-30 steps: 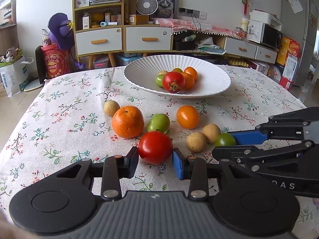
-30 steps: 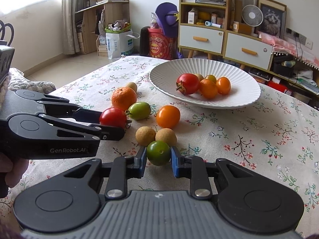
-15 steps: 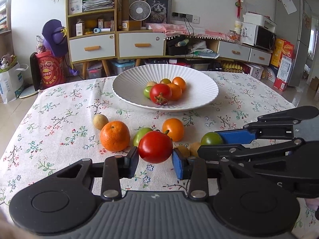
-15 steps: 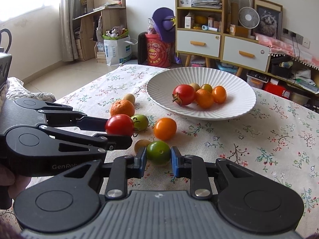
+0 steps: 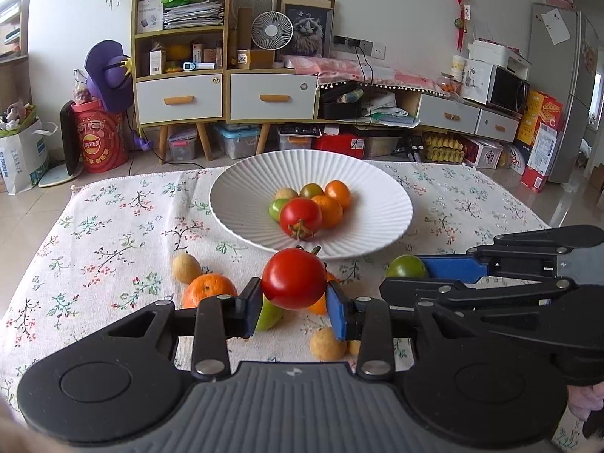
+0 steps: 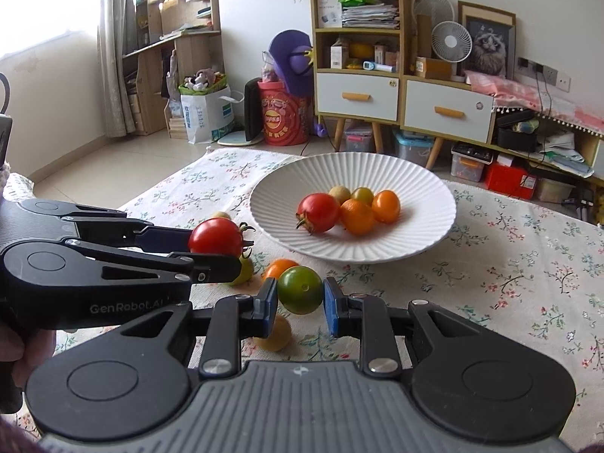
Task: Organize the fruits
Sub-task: 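Carry the red tomato in the left tool and green tomato in the right tool over the plate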
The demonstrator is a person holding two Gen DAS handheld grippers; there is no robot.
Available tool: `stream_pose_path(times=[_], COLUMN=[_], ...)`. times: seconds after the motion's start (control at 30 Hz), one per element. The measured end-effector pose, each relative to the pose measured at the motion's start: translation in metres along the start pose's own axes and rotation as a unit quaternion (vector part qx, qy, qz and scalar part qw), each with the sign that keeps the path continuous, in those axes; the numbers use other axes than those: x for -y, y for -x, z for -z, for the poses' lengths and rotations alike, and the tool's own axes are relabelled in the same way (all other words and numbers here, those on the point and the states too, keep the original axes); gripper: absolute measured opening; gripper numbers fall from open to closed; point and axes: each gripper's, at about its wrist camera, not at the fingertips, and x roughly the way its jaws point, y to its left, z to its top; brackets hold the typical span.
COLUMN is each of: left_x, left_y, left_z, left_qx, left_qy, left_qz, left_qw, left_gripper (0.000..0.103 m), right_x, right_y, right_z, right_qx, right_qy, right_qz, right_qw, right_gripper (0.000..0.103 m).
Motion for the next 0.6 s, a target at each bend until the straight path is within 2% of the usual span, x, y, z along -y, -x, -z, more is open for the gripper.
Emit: stream_pose_path(times=[0.37, 0.47, 0.6], left_x=[0.013, 0.017, 0.018], left_y=[-0.013, -0.019, -0.032], left_z=[-0.017, -0.023, -0.029], left_qx=[-0.014, -0.014, -0.021], left_qy=[0.003, -0.008, 0.003], left_qz=[0.008, 0.006, 0.017], left_qw=[0.9999, 0.9999, 0.9996], left_gripper=[0.034, 0.034, 0.034], right_x=[0.029, 0.034, 0.038], right_y=[-0.016, -0.022, -0.031], right_z=[-0.029, -0.034, -0.036], right_qx=[0.007, 0.001, -0.012], right_qy=[-0.022, -0.021, -0.016], right_qz=[0.023, 0.019, 0.023], right_qw=[0.999, 1.000, 1.000], right_gripper=[0.023, 0.023, 0.023])
